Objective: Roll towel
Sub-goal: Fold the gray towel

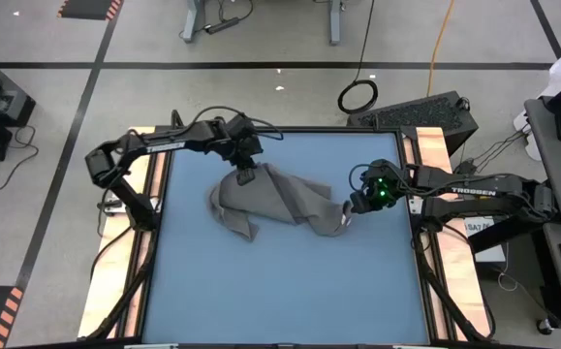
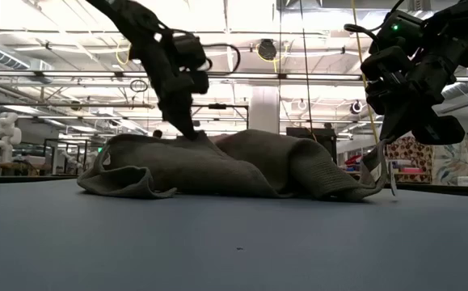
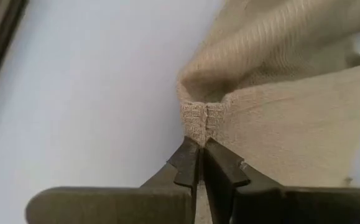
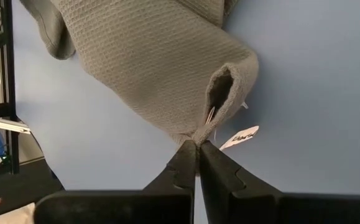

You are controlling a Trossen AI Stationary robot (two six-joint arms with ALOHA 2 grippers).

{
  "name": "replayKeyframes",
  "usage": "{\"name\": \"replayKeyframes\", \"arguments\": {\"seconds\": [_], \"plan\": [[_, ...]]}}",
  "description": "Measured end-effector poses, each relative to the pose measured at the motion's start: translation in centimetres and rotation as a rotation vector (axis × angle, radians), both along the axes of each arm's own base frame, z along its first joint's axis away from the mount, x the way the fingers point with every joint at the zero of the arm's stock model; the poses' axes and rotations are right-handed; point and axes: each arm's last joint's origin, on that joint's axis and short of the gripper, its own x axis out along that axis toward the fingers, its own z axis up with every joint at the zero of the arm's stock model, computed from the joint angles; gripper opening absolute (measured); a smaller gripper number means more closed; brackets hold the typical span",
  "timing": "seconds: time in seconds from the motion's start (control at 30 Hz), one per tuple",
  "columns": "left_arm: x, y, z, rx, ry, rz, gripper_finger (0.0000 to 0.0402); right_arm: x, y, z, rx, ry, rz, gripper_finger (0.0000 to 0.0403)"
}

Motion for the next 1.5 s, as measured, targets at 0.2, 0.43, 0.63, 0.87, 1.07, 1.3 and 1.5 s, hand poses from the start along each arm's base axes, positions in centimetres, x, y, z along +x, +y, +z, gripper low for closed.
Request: {"name": "replayKeyframes", "arguments": {"seconds": [0.2,0.43,0.63,0.87,1.07,1.3,1.5], "plan": [[-0.4,-1.5,2.2,0.023,-0.067,-0.032,0.0023,0.0,0.0,0.0,0.012,0.001,-0.015,0.0004],[0.8,-3.6,1.5,0.013,-0.053,-0.107,0.0067,0.2,-0.1,0.2,0.007,-0.025,-0.020,0.0004],[1.6,-6.0,0.9,0.040,-0.043,-0.174,0.0061,0.2,-0.1,0.2,0.003,-0.025,-0.023,0.0004],[2.8,-7.8,-0.4,0.010,-0.011,-0.209,0.0009,0.3,-0.2,0.2,-0.013,-0.025,-0.036,0.0004],[3.6,-8.7,-0.9,-0.013,-0.023,-0.197,0.0010,0.3,-0.2,0.2,-0.014,-0.026,-0.036,0.0004],[4.8,-9.7,-4.4,-0.059,0.088,-0.214,0.0011,0.3,-0.2,0.2,-0.022,-0.025,-0.037,0.0004],[5.2,-10.9,-5.1,-0.075,0.113,-0.247,0.0011,0.3,-0.2,0.2,-0.021,-0.025,-0.036,0.0004]]}}
